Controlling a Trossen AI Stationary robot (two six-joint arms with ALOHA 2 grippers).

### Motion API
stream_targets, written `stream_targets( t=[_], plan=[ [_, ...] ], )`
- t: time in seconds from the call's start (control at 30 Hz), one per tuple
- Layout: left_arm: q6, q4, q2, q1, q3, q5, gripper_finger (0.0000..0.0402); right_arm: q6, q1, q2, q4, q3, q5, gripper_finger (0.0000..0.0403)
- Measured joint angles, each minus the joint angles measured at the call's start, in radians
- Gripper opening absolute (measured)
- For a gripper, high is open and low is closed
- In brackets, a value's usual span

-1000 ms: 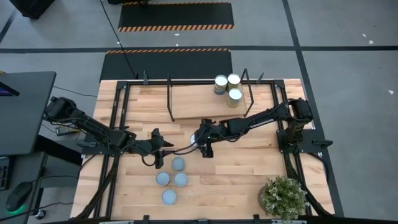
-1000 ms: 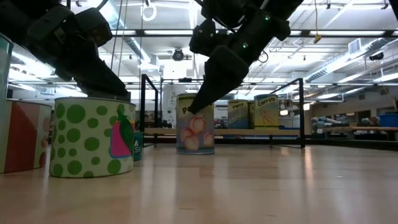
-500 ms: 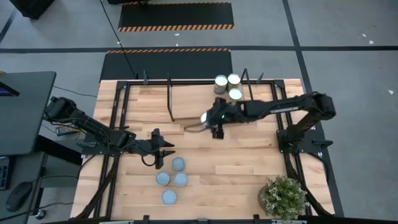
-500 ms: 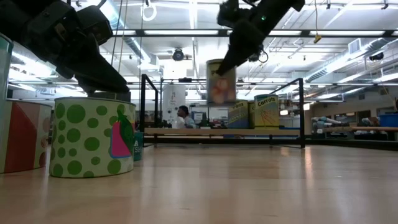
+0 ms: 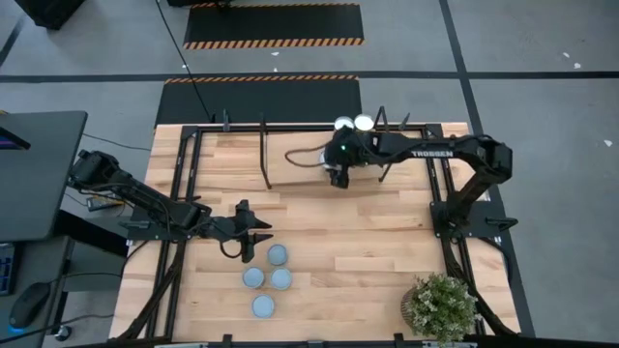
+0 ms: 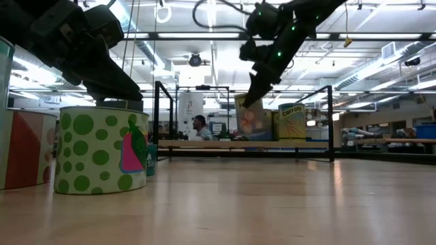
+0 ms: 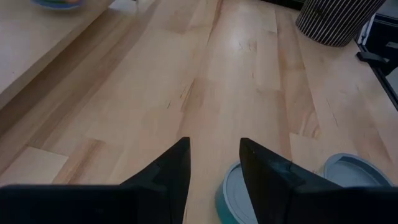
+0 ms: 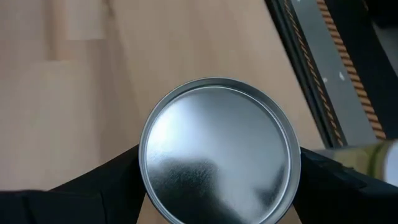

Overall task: Pick and place cans onto a shelf
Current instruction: Put the canned peaches on the shelf

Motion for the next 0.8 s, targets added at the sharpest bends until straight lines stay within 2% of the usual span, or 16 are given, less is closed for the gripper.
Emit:
stream_targets(
  t=[0.2,0.5,0.8],
  plan=[
    [0.002,-0.001,0.0,0.0,0.0,0.0,0.0144,0.0,-0.069,0.007,0.006,0.0,-0.001,0.0333],
    [0.013,0.0,0.0,0.0,0.0,0.0,0.0144,0.024,-0.091,0.007,-0.056,0.0,0.005,0.0335],
    [0.015,0.0,0.0,0.0,0.0,0.0,0.0144,0.019,-0.091,0.007,-0.068,0.004,0.059,0.0377]
  ],
)
